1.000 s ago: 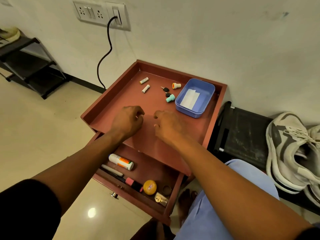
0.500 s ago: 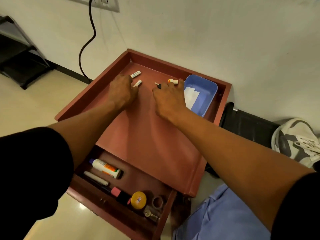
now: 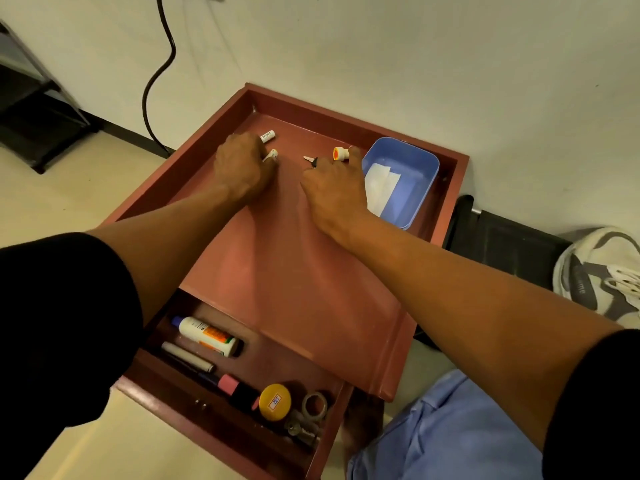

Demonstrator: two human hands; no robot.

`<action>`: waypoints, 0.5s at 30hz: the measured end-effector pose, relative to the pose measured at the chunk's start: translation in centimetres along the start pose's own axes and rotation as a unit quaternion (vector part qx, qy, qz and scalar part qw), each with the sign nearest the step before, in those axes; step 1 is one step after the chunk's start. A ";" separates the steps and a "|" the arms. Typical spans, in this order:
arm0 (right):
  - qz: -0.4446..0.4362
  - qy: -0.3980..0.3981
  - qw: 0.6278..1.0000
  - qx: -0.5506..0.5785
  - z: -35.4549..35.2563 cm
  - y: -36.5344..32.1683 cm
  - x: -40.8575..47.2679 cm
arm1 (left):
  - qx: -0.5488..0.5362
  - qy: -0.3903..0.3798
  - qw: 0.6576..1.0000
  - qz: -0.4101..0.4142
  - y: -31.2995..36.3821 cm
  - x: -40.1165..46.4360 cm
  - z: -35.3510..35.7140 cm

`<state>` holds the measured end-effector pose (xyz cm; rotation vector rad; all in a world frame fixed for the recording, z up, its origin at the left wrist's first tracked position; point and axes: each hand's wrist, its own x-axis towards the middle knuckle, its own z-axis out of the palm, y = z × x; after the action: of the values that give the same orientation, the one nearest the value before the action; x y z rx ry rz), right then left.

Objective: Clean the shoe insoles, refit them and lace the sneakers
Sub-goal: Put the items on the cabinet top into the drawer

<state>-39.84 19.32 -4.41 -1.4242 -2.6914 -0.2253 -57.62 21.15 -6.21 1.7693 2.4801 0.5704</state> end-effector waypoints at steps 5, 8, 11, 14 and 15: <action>-0.015 0.043 0.994 0.099 -2.1 -1.2 -2.6 | -0.044 0.007 0.996 0.075 -0.5 -3.9 -2.6; -0.026 -0.033 0.976 0.212 -3.8 -2.8 -5.4 | -0.095 -0.024 0.988 0.117 -1.9 -7.3 -4.7; -0.025 -0.145 0.938 0.314 -5.8 -4.4 -8.4 | -0.145 -0.085 0.974 0.152 -3.4 -11.3 -7.6; -0.039 -0.235 0.908 0.345 -6.7 -6.0 -11.2 | -0.199 -0.212 0.949 0.126 -5.3 -14.4 -9.9; -0.046 -0.254 0.901 0.349 -6.9 -6.6 -12.4 | -0.209 -0.256 0.937 0.114 -6.0 -15.6 -10.4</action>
<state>-38.27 4.44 -0.01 -1.2192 -2.7181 1.1408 -60.17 2.32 -1.16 1.7539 1.6812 0.5139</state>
